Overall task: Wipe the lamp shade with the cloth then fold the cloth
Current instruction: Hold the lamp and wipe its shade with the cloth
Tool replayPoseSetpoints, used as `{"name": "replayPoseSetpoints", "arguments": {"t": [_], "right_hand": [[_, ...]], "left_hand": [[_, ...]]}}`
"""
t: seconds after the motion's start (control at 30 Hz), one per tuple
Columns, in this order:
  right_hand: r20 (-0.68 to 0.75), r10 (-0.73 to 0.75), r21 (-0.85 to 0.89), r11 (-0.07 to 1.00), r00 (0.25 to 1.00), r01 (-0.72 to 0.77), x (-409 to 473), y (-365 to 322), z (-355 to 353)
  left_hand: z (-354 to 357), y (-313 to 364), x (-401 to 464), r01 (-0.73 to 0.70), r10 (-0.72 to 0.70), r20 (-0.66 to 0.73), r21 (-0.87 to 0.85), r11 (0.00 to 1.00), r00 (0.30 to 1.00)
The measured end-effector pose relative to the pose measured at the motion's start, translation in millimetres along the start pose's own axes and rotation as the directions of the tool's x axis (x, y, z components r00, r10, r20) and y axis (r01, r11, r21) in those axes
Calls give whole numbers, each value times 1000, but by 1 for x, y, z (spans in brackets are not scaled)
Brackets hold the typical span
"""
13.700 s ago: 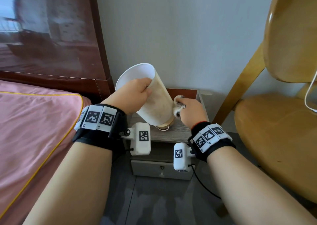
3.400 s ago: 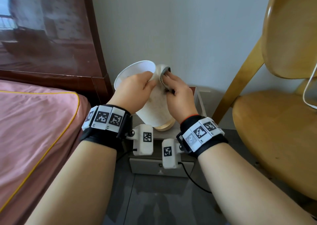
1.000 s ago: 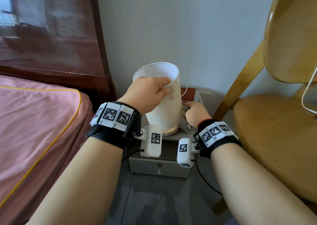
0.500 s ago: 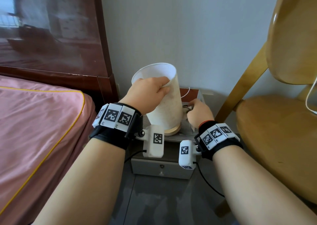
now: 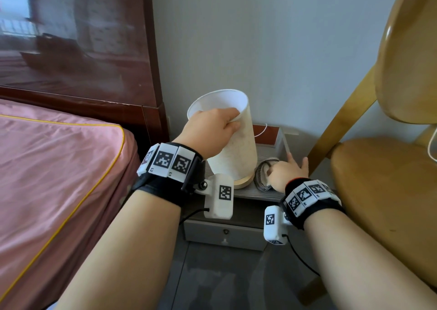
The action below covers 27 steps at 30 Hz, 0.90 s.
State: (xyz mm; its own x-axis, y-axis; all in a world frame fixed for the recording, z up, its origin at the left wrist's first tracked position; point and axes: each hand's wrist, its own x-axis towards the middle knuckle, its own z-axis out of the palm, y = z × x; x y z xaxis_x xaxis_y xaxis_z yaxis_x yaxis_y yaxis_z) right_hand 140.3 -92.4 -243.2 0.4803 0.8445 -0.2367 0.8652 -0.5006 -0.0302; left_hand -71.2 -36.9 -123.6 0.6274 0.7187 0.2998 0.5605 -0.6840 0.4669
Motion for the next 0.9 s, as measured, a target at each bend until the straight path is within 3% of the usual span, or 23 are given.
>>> {"name": "replayPoseSetpoints", "arguments": {"t": [0.1,0.17,0.23,0.3,0.37,0.43,0.57,0.73,0.8,0.9], "right_hand": [[-73,50,84,996,996,-44,-3,-3,-11],[-185,-56,247,964,981,102,-6,-5,-20],[-223,-194,500,819,955,283,-13,-12,-31],[-181,-306,695,632,935,342,-21,-20,-40],[-147,-395,786,510,907,349,-27,-27,-44],[-158,-438,810,455,885,370,-30,-32,-43],[-190,-406,789,478,894,385,-29,-38,-37],[-216,-345,778,505,914,374,-23,-36,-30],[-216,-330,795,487,919,362,-21,-35,-29],[-225,-338,800,471,914,371,-18,-35,-28]], "left_hand": [[0,-1,0,5,-5,-4,-5,1000,1000],[1,0,1,9,-9,-4,-5,1000,1000],[1,1,1,5,-5,-8,4,1000,1000],[1,2,1,4,-4,-18,9,1000,1000],[1,2,1,8,-8,-27,13,1000,1000],[2,1,1,4,-4,-50,0,1000,999],[3,-3,1,-54,29,-189,-126,991,982],[4,-9,2,-42,-95,-398,-324,945,912],[6,-16,5,47,-219,-385,-409,911,897],[8,-22,5,214,-412,-206,-608,764,888]]}}
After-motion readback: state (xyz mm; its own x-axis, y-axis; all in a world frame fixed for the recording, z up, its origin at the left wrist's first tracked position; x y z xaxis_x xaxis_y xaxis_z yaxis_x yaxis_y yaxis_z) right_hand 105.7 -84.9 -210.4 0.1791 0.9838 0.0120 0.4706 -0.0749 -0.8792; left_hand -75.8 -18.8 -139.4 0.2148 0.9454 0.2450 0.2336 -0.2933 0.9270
